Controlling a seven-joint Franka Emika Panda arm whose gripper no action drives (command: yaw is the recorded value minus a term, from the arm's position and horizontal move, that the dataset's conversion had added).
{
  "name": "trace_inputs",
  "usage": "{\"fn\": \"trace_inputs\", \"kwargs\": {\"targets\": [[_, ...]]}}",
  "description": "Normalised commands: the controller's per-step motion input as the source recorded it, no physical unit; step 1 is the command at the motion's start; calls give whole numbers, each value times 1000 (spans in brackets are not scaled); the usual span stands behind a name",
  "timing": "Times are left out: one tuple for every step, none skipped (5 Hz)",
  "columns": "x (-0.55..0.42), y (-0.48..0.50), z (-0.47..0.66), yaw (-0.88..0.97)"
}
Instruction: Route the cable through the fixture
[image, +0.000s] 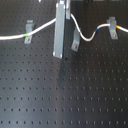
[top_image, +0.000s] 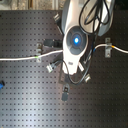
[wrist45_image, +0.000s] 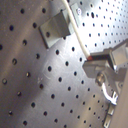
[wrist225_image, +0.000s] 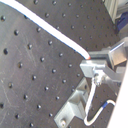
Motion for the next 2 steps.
{"fn": "trace_inputs", "kwargs": {"targets": [[-277, 214, 387, 0], [0, 0, 0, -71]]}}
